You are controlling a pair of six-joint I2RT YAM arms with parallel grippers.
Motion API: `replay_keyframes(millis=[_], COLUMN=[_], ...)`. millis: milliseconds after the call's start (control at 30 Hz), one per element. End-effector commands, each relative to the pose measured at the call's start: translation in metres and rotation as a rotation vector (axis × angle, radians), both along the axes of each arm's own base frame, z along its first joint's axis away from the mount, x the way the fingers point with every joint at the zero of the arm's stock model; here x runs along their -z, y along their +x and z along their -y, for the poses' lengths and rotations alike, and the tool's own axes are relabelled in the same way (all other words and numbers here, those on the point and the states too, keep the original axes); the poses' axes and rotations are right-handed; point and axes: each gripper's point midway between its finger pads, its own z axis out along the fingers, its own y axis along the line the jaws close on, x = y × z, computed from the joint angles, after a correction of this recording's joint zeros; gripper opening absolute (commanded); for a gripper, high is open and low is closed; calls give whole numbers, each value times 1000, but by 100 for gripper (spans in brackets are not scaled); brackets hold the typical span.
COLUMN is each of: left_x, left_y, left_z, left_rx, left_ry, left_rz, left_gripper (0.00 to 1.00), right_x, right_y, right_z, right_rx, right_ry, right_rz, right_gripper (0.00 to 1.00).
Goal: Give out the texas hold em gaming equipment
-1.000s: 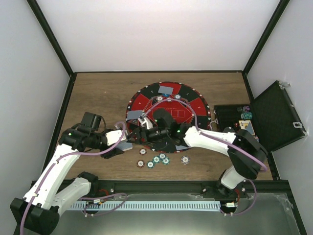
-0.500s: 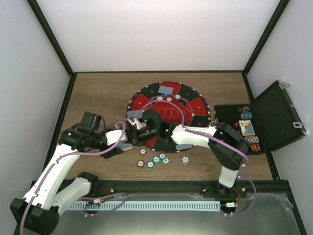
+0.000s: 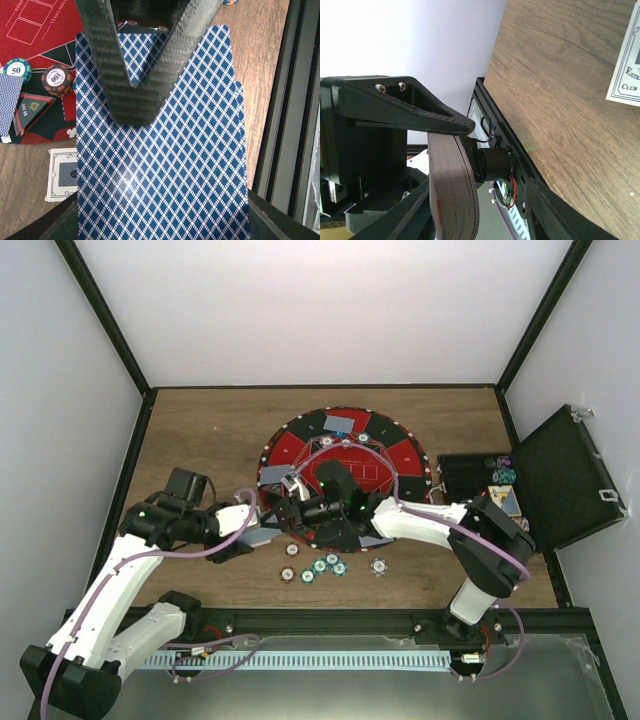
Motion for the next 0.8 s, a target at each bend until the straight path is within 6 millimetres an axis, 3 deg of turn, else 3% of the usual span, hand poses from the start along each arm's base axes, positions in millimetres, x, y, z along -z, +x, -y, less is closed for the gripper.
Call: replay_keyframes(millis=[0, 200, 467, 633, 767], left_x=[-21, -18, -16, -13, -13], left_y=[1, 1, 1, 1, 1], left_z=[7, 5, 4, 3, 2], left_rx=[17, 14, 9, 8, 5], left_ry=[-52, -47, -37, -29, -25], left_rz=[46, 44, 45, 42, 42], left_gripper=[9, 9, 9, 9, 9], right_x=[4, -4, -22, -36, -41], right_y=[9, 11, 16, 22, 44], right_z=[14, 23, 40, 55, 76], right_rx=[48, 71, 115, 148, 200], right_ry=[-43, -54, -49, -35, -31], right_rz=[12, 33, 67, 93, 101], right_gripper=[45, 33, 3, 1, 1])
